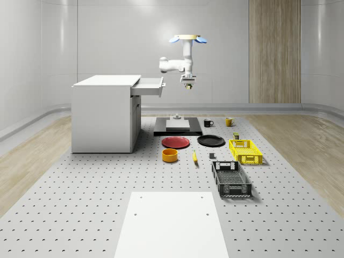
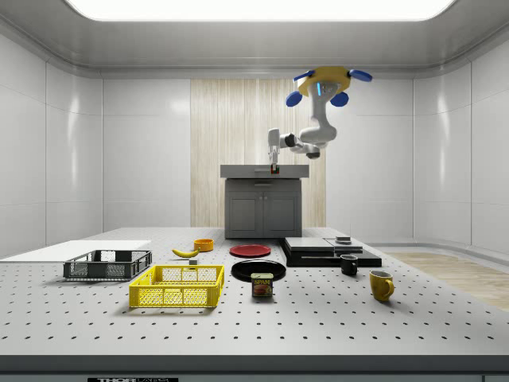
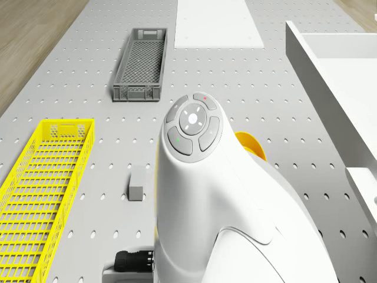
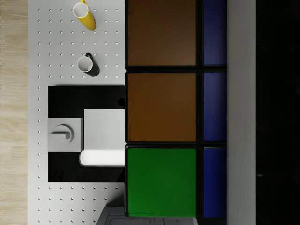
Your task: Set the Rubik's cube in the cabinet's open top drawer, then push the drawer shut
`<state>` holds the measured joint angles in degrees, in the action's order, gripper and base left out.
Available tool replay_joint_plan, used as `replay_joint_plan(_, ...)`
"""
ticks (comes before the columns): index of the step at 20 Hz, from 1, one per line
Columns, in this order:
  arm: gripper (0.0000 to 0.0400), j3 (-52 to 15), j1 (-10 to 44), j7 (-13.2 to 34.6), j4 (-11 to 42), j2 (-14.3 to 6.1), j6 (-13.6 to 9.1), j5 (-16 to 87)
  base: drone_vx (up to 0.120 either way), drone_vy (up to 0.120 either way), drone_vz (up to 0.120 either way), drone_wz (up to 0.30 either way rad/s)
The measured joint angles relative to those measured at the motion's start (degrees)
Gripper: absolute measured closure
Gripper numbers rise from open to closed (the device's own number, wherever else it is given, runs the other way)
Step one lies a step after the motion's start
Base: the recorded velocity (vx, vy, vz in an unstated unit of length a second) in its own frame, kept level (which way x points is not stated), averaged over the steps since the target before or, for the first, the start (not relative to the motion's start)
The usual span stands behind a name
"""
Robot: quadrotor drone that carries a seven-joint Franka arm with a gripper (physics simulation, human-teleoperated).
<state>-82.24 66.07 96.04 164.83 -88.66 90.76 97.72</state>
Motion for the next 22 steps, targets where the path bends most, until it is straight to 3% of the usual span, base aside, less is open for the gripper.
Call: replay_joint_plan(22,0.0075,-0.16,0.17,0.13,-0.03,-1.19,1.11,-0.46,0.0,-0.12,0.12,0.0)
